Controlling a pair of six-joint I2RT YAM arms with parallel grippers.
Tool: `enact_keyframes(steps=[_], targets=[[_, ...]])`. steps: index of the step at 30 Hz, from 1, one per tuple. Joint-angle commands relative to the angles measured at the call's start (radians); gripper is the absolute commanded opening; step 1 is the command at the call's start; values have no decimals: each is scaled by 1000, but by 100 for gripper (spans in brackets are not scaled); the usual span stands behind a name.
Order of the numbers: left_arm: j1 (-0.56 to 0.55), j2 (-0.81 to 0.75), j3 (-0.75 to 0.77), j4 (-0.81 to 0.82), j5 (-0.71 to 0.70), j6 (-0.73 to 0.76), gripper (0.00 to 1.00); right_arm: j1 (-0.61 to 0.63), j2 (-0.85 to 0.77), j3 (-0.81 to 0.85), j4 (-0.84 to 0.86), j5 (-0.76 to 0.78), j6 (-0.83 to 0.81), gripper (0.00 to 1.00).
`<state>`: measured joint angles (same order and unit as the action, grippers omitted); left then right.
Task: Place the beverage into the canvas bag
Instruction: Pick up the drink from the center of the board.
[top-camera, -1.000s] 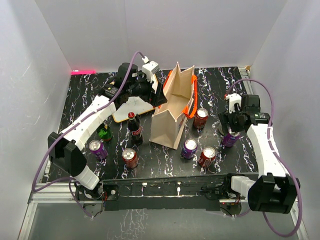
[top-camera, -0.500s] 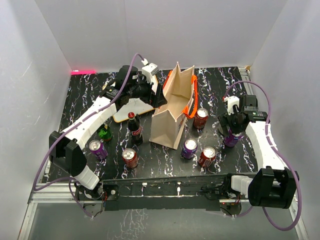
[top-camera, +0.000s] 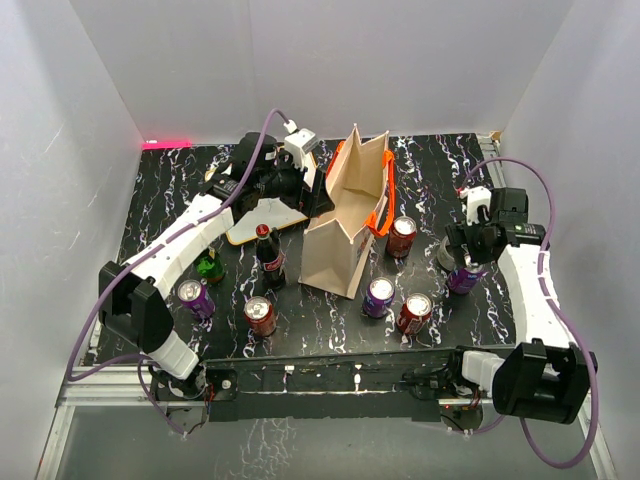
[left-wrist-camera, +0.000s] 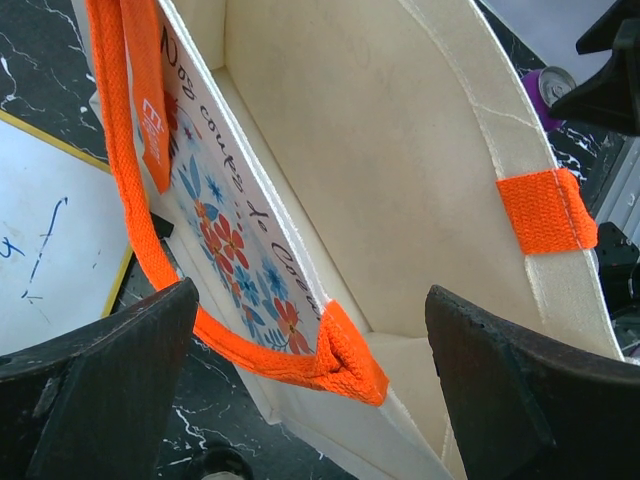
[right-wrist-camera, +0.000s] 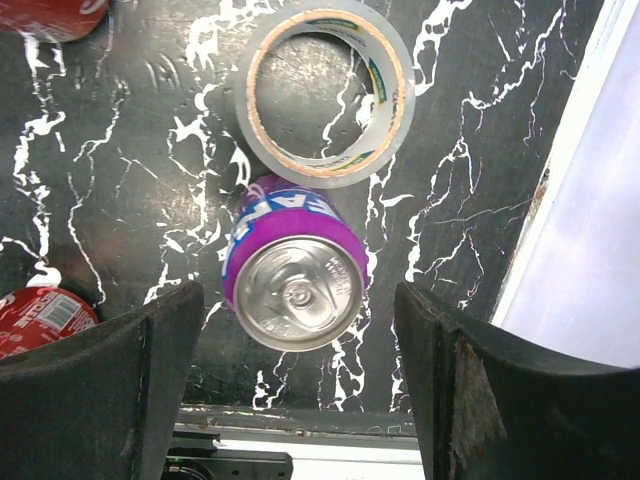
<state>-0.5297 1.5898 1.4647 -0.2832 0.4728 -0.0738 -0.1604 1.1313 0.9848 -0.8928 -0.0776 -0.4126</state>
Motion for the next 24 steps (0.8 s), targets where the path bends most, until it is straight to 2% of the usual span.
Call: enact_keyframes(steps=[1,7,13,16,20,24], targets=[[-3,-45,-12,16,37,11,96,-51,31,-2,60,-27,-7,79],[-1,-54,-24,22,47,23,96,-129,103,-21,61,-114,-53,78],[-4,-57,-22,26,26,25,97,-179,151,-25,47,-192,-103,73],[-3,-55,-14,23,34,18,97,-190,177,-17,37,-215,-113,67],[-4,-52,0,17,31,4,97,-199,185,2,24,-241,-116,50],[-3,-38,33,8,13,-22,97,-200,171,45,-11,-280,-129,22]])
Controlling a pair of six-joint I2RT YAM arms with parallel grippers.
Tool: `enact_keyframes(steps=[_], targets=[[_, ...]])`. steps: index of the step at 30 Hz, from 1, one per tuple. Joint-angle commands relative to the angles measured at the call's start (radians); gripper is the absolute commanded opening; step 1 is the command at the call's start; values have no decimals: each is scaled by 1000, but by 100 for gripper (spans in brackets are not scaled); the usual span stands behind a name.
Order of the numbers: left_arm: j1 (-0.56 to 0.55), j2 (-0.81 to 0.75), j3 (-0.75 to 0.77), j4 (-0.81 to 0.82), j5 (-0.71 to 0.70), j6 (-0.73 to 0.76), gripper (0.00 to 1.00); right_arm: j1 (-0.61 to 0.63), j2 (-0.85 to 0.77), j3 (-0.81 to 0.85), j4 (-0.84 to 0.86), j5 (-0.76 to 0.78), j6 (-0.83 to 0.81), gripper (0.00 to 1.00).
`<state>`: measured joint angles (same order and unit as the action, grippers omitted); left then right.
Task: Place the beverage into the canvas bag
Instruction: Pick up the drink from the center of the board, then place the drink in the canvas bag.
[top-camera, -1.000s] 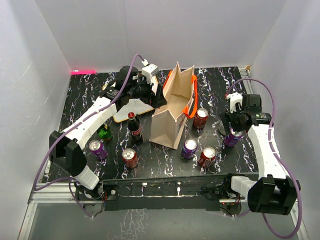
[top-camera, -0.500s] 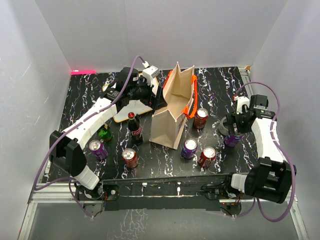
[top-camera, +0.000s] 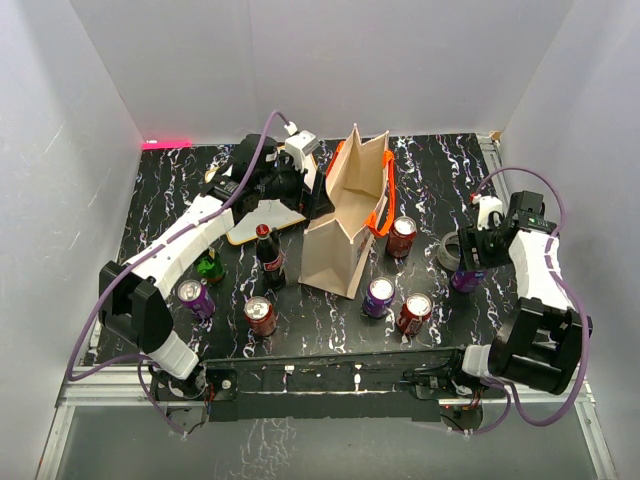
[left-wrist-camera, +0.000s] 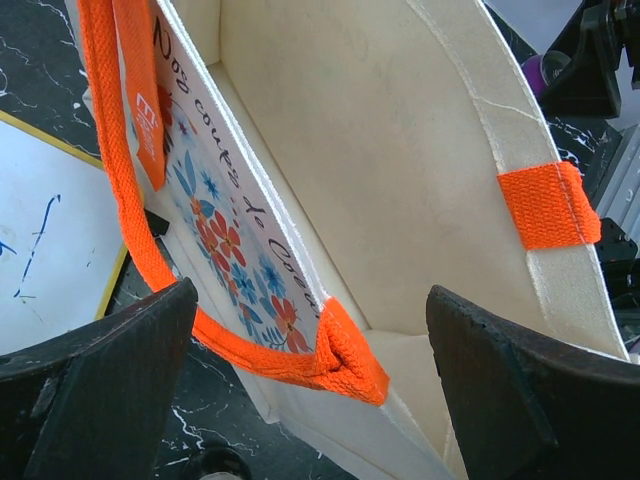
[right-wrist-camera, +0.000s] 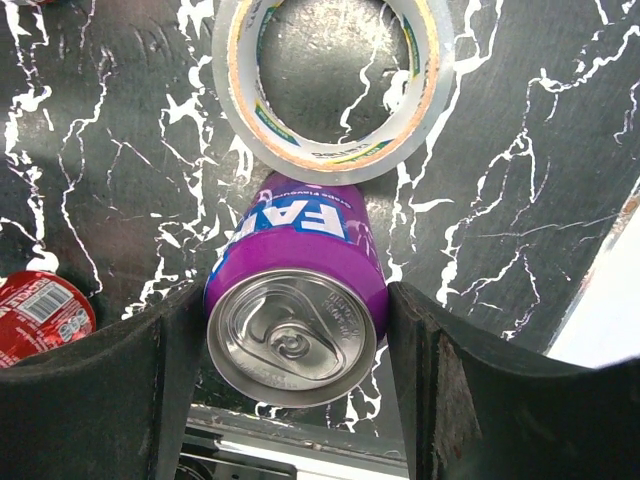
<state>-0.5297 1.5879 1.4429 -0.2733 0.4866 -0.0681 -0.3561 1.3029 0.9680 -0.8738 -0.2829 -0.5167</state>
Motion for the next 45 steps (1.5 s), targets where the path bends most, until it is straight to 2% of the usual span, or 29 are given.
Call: enact_keyframes(steps=[1,2,7,15,18,23,26,29,34,40,42,45], targets=[[-3,-27,66,-6,-6,-38,97,-4,-8,81,-50,-91,-29,15],[-3,-19,79,-9,-13,-48,97,-4,-18,102,-68,-111,-32,9],[-3,28,139,-28,-53,-121,94,2,-85,265,-128,-214,1,8],[-15,63,157,-43,-65,-142,67,74,-44,667,-198,-309,98,8],[-25,64,140,-27,-65,-131,60,142,-16,787,-161,-314,149,8],[-38,73,135,-30,-62,-120,41,303,48,908,-71,-292,221,8],[-39,67,119,-19,-62,-123,39,417,107,986,-47,-276,239,8],[-42,62,104,-12,-70,-125,39,541,167,1034,-33,-239,227,8],[-41,60,98,-31,-76,-124,38,726,265,1088,-26,-66,174,8],[-42,45,93,-46,-81,-116,35,802,345,1058,-32,107,148,8],[-41,43,90,-46,-80,-117,27,804,369,1056,-39,137,147,8],[-41,37,79,-39,-65,-129,8,805,406,1051,-39,157,153,8]])
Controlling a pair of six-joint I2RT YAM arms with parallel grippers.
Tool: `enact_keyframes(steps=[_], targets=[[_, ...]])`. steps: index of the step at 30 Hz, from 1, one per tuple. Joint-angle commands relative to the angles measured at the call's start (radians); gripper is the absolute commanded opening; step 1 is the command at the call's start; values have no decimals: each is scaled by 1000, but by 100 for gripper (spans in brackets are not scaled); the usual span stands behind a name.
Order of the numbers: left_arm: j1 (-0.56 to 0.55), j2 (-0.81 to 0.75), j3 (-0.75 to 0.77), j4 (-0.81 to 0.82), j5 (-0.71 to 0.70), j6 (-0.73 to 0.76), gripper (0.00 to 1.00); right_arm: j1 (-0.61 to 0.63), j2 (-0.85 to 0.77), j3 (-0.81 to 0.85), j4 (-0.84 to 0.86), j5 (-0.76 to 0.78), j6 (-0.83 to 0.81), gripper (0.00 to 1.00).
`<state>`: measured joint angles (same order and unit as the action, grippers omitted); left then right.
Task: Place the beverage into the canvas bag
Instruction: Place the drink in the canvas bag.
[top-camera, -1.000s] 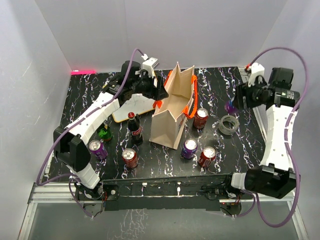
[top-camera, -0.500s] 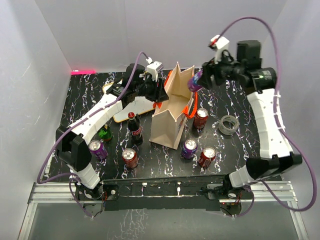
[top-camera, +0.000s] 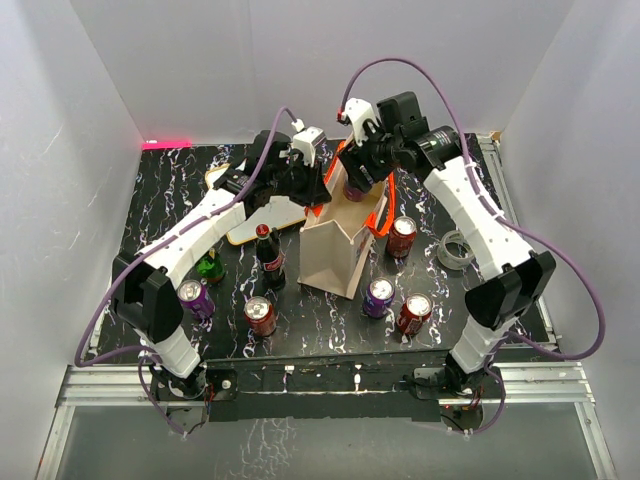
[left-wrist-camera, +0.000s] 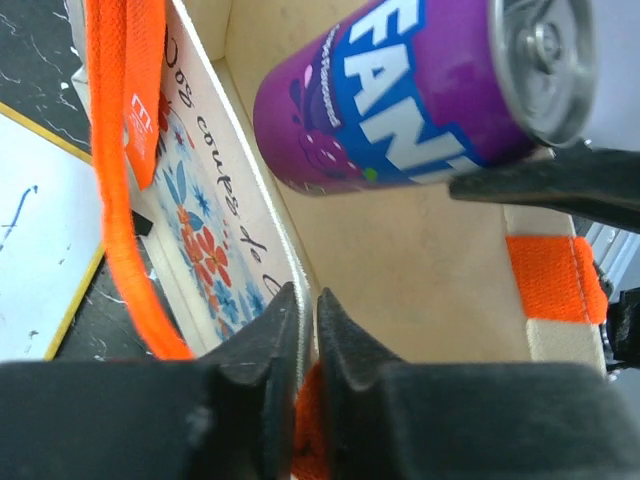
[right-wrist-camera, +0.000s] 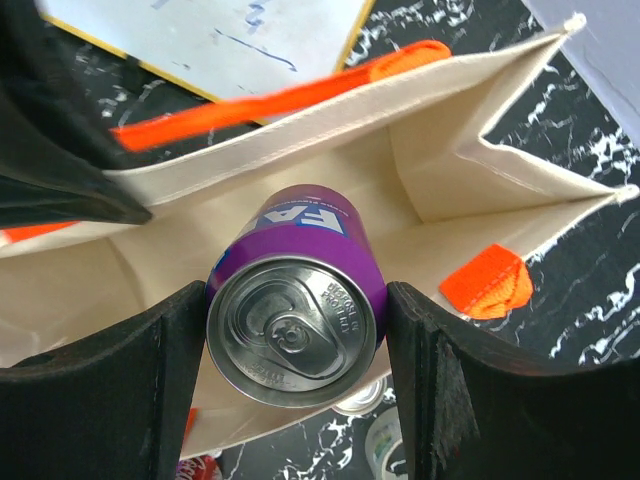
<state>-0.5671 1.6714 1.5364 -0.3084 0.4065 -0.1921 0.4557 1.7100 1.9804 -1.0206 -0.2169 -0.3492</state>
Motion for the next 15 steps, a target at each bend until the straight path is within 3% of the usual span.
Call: enact_keyframes(steps=[1,15], targets=[[-4,-51,-21,0,22,-11,2,-7,11,42,107,98,-12,8],[6,-111,-106,46,123,-47,0,-7,193,85,108,122,77,8]])
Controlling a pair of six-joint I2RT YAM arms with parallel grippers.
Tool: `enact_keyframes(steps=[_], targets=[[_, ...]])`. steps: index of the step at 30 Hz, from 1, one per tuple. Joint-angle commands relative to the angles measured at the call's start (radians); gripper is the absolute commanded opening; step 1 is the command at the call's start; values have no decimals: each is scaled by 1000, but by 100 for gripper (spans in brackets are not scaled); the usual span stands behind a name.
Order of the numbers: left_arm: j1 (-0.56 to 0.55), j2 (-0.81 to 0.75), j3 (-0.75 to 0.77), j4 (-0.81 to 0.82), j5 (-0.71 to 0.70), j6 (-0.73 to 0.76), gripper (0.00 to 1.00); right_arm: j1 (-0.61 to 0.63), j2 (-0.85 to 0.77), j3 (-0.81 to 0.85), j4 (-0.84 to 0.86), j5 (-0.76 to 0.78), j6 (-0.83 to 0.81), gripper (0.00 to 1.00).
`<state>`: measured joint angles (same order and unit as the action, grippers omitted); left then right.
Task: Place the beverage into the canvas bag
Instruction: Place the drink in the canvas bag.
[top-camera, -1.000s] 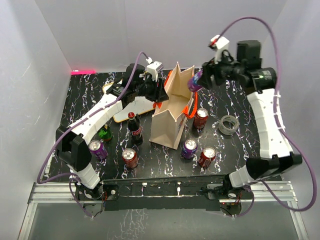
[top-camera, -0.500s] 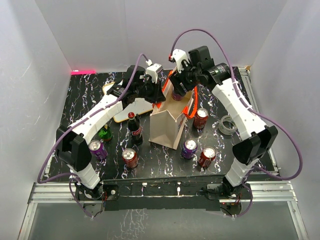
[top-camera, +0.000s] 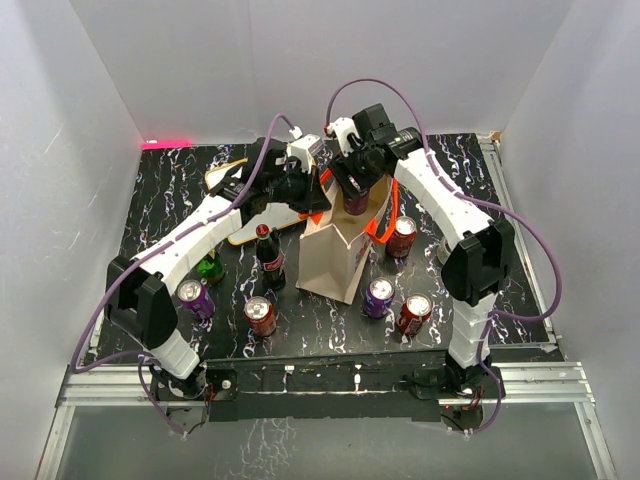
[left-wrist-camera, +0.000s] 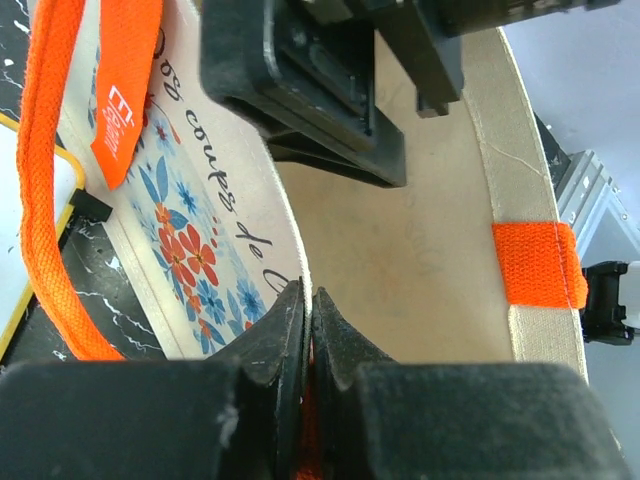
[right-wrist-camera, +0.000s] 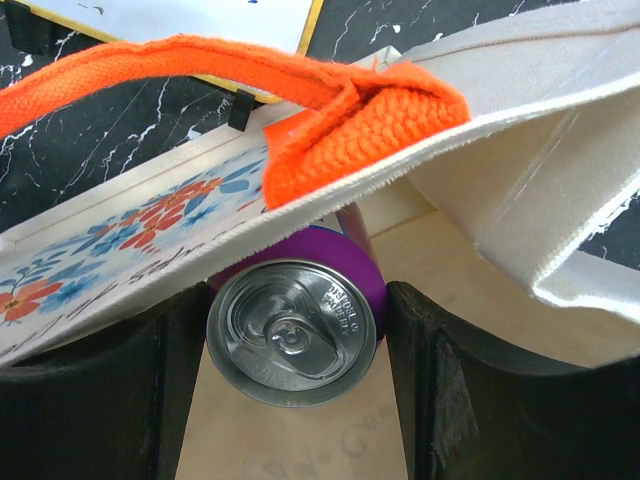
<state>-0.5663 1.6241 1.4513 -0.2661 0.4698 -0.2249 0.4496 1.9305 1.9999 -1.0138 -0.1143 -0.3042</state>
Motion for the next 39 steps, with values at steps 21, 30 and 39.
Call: enact_keyframes(steps=[21,30,39], targets=[[73,-119,-129,45,60,-16,0,-88,-123,-232,240,41,-34,8],[75,-108,-120,40,63,-13,0,-106,-77,-286,261,1,-74,8],[75,-103,-132,50,81,-12,0,-110,-21,-340,297,19,-91,11]])
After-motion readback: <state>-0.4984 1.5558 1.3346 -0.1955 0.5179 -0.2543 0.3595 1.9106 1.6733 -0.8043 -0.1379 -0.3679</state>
